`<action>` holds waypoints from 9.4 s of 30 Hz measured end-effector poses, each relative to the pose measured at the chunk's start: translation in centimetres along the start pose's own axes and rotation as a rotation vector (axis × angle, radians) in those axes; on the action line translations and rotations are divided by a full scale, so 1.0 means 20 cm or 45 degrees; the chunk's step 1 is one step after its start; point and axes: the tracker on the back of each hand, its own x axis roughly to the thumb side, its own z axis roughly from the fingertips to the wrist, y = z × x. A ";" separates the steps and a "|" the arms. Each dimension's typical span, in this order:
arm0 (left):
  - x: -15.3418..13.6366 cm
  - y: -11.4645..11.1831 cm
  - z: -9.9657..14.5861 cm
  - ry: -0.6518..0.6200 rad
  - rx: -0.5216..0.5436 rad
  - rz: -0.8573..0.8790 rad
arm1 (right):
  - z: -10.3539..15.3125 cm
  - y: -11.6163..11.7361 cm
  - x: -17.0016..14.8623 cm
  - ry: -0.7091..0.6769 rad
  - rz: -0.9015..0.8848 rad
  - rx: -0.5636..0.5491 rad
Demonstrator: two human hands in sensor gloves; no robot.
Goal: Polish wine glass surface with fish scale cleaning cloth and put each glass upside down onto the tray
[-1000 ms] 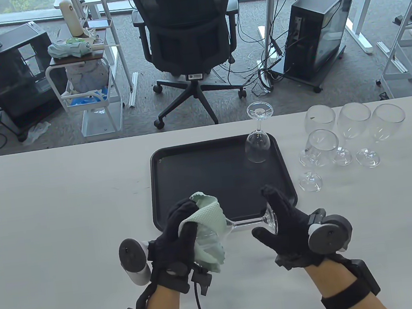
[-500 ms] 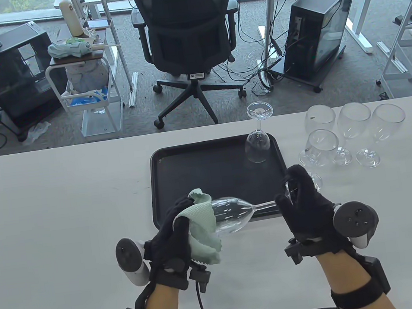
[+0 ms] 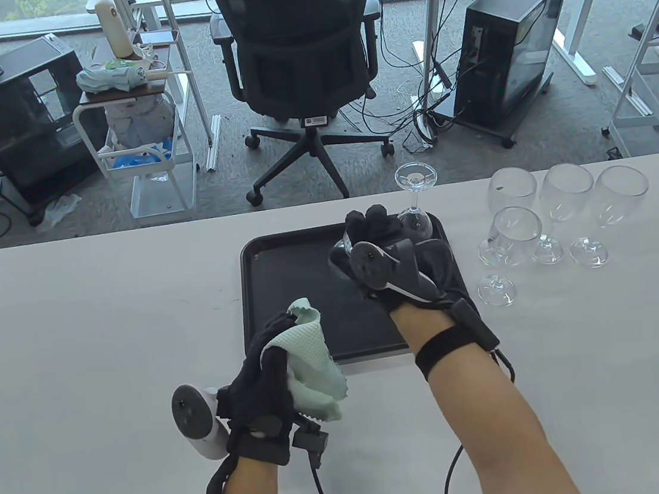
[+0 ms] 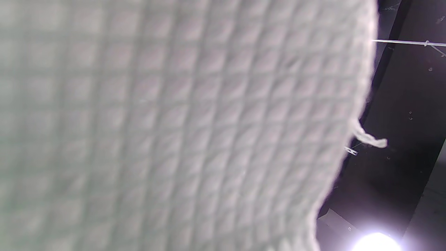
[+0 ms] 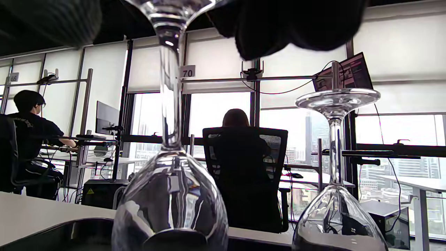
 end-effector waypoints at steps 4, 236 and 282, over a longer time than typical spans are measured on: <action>-0.01 0.01 0.00 0.005 0.012 0.015 | -0.09 0.07 0.05 0.047 0.047 0.045; -0.05 -0.09 0.02 -0.105 -0.093 -0.148 | 0.97 -0.06 -0.48 -0.069 -1.492 -0.119; 0.04 0.45 0.04 -0.101 0.268 -0.055 | -0.24 0.15 0.62 -0.033 0.020 0.103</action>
